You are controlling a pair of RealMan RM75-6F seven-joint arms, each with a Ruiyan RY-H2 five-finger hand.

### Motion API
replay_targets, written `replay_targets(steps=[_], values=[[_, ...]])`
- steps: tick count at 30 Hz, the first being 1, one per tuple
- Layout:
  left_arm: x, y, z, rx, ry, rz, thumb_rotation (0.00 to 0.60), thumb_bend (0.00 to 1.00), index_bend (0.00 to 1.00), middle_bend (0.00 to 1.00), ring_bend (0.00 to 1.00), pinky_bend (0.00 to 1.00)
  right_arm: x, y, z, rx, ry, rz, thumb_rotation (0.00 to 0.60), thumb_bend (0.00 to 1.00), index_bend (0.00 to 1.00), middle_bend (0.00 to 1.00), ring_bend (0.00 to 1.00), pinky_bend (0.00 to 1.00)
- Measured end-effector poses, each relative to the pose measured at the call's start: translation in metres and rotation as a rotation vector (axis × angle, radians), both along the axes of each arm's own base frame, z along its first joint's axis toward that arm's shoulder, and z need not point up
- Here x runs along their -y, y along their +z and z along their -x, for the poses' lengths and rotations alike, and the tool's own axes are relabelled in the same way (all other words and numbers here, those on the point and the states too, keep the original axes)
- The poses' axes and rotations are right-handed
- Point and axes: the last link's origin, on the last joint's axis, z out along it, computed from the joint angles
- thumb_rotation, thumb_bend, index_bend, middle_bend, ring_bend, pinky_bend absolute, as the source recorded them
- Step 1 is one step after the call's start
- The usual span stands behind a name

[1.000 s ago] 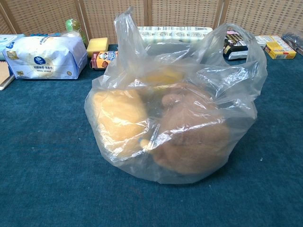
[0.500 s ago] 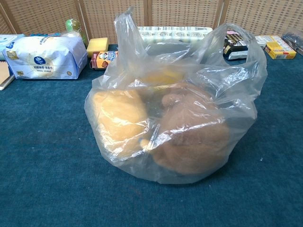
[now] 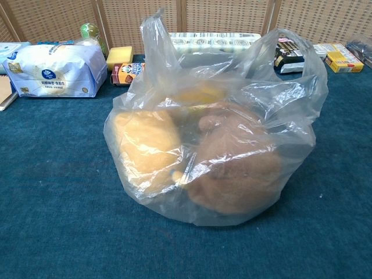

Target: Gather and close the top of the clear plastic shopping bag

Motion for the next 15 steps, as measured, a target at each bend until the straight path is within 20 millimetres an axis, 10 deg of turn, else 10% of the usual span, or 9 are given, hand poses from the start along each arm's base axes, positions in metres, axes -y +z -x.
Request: replay_targets(steps=[3, 9, 15], values=[[0.000, -0.001, 0.000, 0.001, 0.000, 0.002, 0.600, 0.26, 0.32, 0.32, 0.25, 0.27, 0.007, -0.001, -0.004, 0.110, -0.003, -0.049, 0.571, 0.29, 0.21, 0.26, 0.27, 0.33], [-0.002, -0.002, -0.001, 0.002, -0.002, 0.006, 0.600, 0.26, 0.32, 0.32, 0.25, 0.27, 0.024, -0.003, -0.012, 0.365, -0.024, -0.153, 0.238, 0.25, 0.21, 0.26, 0.27, 0.31], [-0.004, -0.003, -0.002, -0.002, -0.002, 0.008, 0.600, 0.26, 0.32, 0.32, 0.25, 0.27, 0.045, -0.001, -0.022, 0.589, -0.037, -0.244, 0.037, 0.16, 0.23, 0.27, 0.26, 0.26]])
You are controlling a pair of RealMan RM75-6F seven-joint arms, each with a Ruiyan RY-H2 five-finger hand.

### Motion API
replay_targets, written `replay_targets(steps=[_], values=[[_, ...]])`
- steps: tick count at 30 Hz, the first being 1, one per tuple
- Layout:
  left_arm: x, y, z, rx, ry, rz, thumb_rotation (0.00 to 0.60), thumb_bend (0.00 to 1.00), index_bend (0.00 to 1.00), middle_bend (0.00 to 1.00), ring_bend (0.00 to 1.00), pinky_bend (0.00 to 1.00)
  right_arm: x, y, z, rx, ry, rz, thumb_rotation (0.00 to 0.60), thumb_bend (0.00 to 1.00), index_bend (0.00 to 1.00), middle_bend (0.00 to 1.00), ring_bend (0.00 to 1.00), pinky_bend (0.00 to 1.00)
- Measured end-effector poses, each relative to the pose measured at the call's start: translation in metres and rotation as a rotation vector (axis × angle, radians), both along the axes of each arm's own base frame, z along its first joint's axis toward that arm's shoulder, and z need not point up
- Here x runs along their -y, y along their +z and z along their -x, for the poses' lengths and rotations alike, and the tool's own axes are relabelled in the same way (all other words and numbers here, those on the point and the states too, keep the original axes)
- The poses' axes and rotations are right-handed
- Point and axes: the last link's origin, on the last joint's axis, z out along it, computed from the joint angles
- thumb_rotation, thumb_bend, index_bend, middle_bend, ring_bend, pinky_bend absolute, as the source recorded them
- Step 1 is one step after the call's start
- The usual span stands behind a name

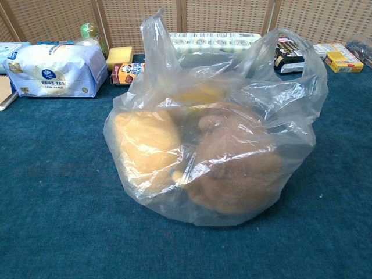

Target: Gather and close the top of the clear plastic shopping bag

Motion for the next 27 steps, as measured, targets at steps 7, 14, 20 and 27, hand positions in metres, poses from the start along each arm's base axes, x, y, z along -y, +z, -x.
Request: replay_targets(steps=[7, 14, 20, 27], values=[[-0.002, -0.002, -0.002, -0.004, -0.001, 0.009, 0.600, 0.26, 0.32, 0.32, 0.24, 0.27, 0.031, -0.003, -0.012, 0.011, 0.027, -0.088, 0.007, 0.15, 0.23, 0.27, 0.25, 0.23], [-0.002, -0.002, -0.003, -0.010, 0.001, 0.010, 0.600, 0.26, 0.32, 0.32, 0.24, 0.27, 0.053, -0.015, -0.023, -0.042, 0.046, -0.131, 0.004, 0.15, 0.23, 0.27, 0.24, 0.23], [-0.002, -0.002, -0.002, -0.009, 0.005, 0.013, 0.600, 0.26, 0.32, 0.32, 0.24, 0.27, 0.062, -0.025, -0.030, -0.099, 0.068, -0.154, 0.006, 0.15, 0.23, 0.27, 0.24, 0.23], [-0.003, -0.003, 0.001, -0.006, 0.010, 0.017, 0.600, 0.26, 0.32, 0.32, 0.24, 0.27, 0.072, -0.037, -0.044, -0.144, 0.091, -0.178, 0.005, 0.14, 0.23, 0.27, 0.24, 0.23]])
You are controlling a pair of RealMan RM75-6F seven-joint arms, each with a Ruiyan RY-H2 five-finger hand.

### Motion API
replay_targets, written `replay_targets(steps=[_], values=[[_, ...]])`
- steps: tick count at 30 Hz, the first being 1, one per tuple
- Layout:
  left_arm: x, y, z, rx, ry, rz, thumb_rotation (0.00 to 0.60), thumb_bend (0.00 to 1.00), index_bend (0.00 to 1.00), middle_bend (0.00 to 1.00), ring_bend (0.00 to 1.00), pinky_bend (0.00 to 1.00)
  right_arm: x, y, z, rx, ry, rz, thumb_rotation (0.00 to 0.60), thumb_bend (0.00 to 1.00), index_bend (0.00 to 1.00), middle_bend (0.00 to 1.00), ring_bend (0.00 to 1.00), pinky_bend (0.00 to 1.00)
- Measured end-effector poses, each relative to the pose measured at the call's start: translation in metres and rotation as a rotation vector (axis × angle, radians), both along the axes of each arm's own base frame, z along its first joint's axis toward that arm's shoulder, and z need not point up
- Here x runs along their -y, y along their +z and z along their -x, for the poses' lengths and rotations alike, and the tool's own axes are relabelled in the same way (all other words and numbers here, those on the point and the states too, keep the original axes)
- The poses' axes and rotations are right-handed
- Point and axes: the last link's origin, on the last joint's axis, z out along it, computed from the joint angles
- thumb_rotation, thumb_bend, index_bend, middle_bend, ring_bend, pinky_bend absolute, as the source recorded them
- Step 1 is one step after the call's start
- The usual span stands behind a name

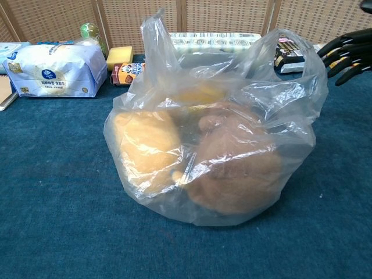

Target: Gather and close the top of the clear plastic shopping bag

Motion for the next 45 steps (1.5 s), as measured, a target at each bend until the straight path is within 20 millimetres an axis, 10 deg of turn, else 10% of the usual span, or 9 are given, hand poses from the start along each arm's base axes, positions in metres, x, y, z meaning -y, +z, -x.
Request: replay_targets(steps=[24, 45], values=[[0.000, -0.001, 0.015, 0.009, 0.029, 0.004, 0.600, 0.26, 0.32, 0.32, 0.24, 0.27, 0.019, -0.024, -0.074, 0.179, -0.003, -0.153, 0.006, 0.14, 0.24, 0.30, 0.25, 0.22], [0.001, -0.002, 0.018, 0.015, 0.032, 0.005, 0.600, 0.26, 0.32, 0.32, 0.24, 0.27, 0.022, 0.004, -0.099, 0.403, -0.035, -0.223, 0.010, 0.14, 0.29, 0.34, 0.27, 0.22]])
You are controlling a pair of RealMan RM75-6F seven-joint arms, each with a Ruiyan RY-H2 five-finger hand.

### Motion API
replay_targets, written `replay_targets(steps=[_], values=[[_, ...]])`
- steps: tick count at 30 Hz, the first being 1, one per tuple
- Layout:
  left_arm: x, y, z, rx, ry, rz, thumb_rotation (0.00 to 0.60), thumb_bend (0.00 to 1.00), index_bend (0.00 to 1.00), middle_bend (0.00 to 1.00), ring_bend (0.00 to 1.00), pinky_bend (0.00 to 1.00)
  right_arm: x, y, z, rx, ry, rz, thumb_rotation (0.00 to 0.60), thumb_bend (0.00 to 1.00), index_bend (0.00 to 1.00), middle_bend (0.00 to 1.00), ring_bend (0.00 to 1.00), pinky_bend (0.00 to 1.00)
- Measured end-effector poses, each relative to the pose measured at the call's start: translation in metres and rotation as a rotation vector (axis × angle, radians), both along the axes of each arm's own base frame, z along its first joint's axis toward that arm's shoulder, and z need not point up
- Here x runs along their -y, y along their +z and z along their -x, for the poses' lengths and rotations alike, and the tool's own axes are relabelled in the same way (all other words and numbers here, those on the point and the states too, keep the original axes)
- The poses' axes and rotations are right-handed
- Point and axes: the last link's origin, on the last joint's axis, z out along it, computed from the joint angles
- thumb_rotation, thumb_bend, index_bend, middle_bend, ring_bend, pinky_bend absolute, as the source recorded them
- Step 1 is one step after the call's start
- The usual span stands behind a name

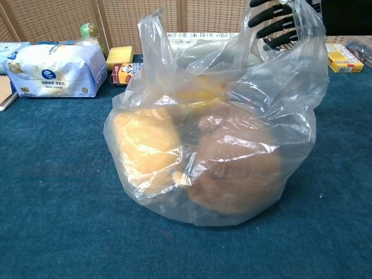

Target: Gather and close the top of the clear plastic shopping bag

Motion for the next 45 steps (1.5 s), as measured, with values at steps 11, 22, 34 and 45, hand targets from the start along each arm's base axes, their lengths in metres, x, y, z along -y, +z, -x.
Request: replay_targets(steps=[11, 22, 34, 45], values=[[-0.003, -0.004, -0.003, -0.003, -0.007, 0.014, 0.600, 0.26, 0.32, 0.32, 0.25, 0.27, -0.005, 0.015, 0.020, -0.086, 0.001, 0.026, 0.006, 0.15, 0.30, 0.34, 0.27, 0.22], [-0.003, -0.005, -0.004, -0.009, 0.000, 0.019, 0.600, 0.26, 0.32, 0.32, 0.25, 0.27, -0.009, 0.027, 0.018, -0.024, 0.010, 0.016, 0.008, 0.15, 0.31, 0.35, 0.28, 0.22], [-0.005, -0.007, -0.006, -0.007, -0.006, 0.023, 0.600, 0.26, 0.32, 0.32, 0.25, 0.27, -0.020, 0.030, 0.006, 0.223, -0.063, -0.130, 0.008, 0.15, 0.34, 0.38, 0.31, 0.26], [-0.004, -0.007, -0.003, -0.004, 0.005, 0.023, 0.600, 0.26, 0.32, 0.32, 0.24, 0.27, -0.030, 0.019, -0.016, 0.442, -0.169, -0.344, 0.008, 0.15, 0.44, 0.51, 0.51, 0.48]])
